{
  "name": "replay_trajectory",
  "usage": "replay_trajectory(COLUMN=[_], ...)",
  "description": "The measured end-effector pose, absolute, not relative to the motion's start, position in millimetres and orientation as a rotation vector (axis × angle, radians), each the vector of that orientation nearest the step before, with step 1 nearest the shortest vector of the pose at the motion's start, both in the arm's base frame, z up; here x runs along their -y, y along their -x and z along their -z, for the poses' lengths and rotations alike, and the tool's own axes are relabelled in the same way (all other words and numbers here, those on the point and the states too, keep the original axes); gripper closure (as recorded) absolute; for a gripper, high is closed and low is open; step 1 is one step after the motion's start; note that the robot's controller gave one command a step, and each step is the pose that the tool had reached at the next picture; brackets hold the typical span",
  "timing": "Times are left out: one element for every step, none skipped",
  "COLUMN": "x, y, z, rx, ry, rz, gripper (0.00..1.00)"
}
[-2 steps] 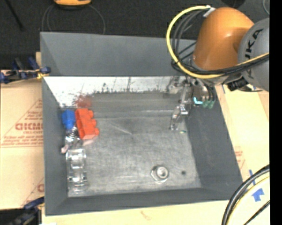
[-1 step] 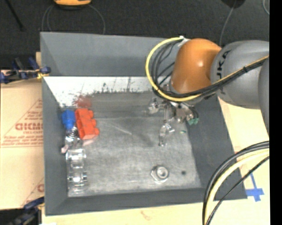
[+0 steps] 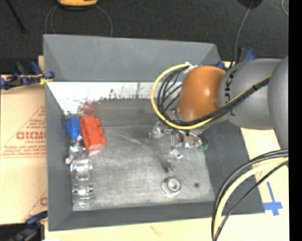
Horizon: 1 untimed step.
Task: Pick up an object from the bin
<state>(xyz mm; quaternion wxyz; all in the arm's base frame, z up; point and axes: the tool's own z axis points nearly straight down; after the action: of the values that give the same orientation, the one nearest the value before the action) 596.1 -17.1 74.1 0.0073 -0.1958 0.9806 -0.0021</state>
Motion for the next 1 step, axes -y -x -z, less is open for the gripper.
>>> replay_trajectory(x=[25.4], y=[-561.3], z=[-140.5], rx=[-2.824], ry=[1.36], rz=[0.006], gripper=[0.0])
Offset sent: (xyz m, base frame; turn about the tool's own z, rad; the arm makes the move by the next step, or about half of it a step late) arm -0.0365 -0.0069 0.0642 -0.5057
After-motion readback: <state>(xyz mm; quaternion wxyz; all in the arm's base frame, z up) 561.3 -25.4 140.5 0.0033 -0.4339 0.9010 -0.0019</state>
